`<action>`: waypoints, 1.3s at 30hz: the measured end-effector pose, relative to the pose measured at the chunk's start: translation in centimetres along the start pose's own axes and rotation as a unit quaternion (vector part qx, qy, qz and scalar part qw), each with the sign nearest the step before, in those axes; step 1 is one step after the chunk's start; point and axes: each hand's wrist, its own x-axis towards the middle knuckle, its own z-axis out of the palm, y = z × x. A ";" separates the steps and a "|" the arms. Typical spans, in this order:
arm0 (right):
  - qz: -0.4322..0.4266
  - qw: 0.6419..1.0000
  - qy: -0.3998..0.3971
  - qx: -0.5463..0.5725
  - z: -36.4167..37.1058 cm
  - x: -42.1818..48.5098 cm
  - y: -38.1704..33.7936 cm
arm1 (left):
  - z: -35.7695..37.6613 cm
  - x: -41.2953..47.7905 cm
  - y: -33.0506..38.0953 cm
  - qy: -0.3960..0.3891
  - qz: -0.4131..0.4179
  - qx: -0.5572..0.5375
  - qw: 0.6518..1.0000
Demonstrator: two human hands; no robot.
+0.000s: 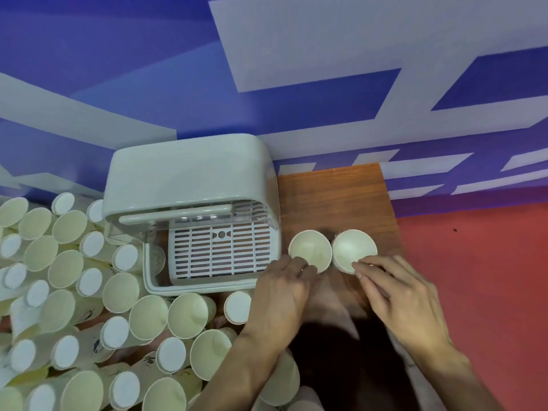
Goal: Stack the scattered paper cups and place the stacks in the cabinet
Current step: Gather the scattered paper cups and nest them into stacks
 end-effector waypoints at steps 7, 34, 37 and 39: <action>0.020 1.000 -0.001 -0.005 0.3 0.0 -0.6 | 0.3 0.2 0.1 -0.008 -0.003 -0.028 1.000; 0.158 0.971 -0.179 0.033 3.1 -7.5 -8.0 | -2.1 -8.3 -4.6 -0.073 -0.053 0.102 0.991; 0.234 0.960 -0.150 0.015 2.5 -8.1 -6.2 | -1.9 -8.0 -3.6 -0.049 -0.034 0.084 0.995; 0.258 0.958 -0.128 0.011 1.9 -8.4 -5.3 | -1.7 -7.7 -2.8 -0.045 -0.032 0.069 0.996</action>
